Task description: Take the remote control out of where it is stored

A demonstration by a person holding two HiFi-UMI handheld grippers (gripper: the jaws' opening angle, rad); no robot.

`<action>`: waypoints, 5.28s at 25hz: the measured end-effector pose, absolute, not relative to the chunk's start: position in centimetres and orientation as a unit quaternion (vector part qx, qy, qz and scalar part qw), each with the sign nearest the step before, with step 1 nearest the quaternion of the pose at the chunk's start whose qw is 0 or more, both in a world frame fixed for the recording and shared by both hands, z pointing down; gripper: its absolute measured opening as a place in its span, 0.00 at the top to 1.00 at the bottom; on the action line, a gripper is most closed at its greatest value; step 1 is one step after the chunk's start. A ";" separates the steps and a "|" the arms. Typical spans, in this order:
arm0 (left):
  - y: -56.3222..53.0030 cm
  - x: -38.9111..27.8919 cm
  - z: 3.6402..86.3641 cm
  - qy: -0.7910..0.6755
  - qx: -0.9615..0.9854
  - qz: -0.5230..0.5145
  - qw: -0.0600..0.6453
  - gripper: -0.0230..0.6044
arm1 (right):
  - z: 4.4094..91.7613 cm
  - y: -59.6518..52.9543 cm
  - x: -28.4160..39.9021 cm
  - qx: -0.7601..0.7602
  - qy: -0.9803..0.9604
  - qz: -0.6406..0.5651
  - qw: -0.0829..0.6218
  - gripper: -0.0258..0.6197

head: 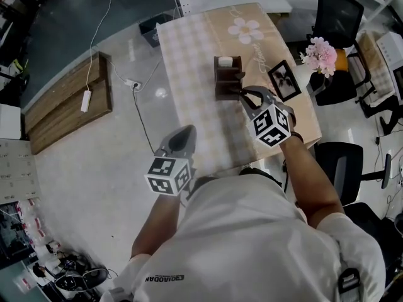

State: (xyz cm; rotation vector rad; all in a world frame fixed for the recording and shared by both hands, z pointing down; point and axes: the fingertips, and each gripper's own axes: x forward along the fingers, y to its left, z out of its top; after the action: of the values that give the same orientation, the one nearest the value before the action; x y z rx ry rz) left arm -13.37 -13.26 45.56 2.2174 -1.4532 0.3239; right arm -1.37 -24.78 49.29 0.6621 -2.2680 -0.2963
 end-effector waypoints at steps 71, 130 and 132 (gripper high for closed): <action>-14.1 -12.3 44.9 -0.511 0.822 0.114 0.222 0.96 | 50.6 -22.2 8.1 0.422 -0.839 0.330 0.092 0.95; -14.9 -12.6 45.7 -0.529 0.808 0.119 0.229 0.96 | 50.4 -24.2 1.5 0.364 -0.895 0.178 0.187 0.92; -14.9 -13.2 45.9 -0.536 0.803 0.120 0.232 0.96 | 50.7 -25.9 1.1 0.369 -0.892 0.185 0.184 0.87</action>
State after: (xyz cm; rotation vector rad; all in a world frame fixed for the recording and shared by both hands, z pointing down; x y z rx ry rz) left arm -13.19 -14.92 45.90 2.2069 -1.4728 0.3288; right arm 1.09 -25.91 50.67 1.0396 -2.5155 0.5217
